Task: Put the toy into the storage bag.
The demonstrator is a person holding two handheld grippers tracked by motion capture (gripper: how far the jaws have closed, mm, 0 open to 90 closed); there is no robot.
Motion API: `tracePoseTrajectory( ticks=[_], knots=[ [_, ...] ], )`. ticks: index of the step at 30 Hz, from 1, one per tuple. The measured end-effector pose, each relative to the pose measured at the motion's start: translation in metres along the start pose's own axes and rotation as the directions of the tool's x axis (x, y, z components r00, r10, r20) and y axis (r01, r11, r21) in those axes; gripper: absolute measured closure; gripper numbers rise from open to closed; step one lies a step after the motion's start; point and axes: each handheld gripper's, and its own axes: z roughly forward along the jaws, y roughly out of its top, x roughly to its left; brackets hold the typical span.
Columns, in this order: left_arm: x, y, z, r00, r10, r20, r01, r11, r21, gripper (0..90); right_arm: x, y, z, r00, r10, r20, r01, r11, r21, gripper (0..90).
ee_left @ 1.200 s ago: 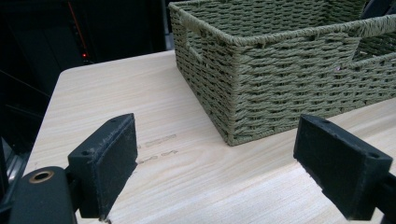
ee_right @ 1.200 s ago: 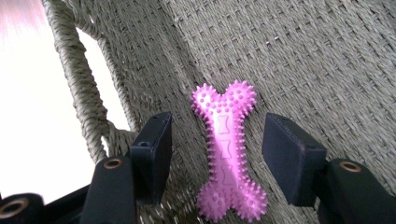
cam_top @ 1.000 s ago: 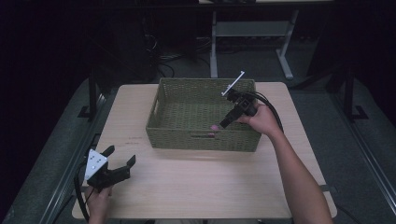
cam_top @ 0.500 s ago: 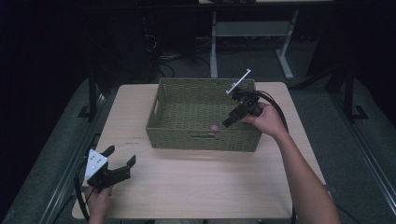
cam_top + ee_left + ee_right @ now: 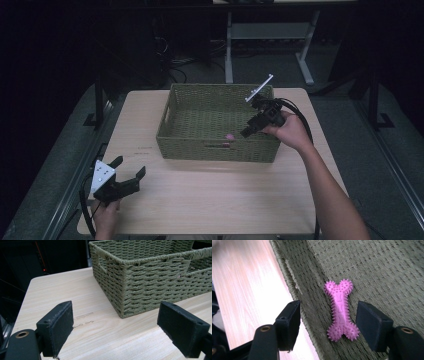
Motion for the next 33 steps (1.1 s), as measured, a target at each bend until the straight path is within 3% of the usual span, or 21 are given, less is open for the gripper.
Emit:
tracePoseTrajectory(
  ticks=[7,33],
  knots=[
    [0.0,0.0,0.0,1.0,0.002,0.0,-0.002,1.0,0.002,13.0,0.001,-0.009,-0.003,0.9999,0.007,-0.01,-0.007,1.0,-0.018,35.3],
    [-0.003,0.0,0.0,1.0,0.007,0.0,-0.007,1.0,0.006,13.0,0.035,-0.053,-0.032,0.9991,-0.042,0.008,0.042,0.996,-0.083,34.0]
  ],
)
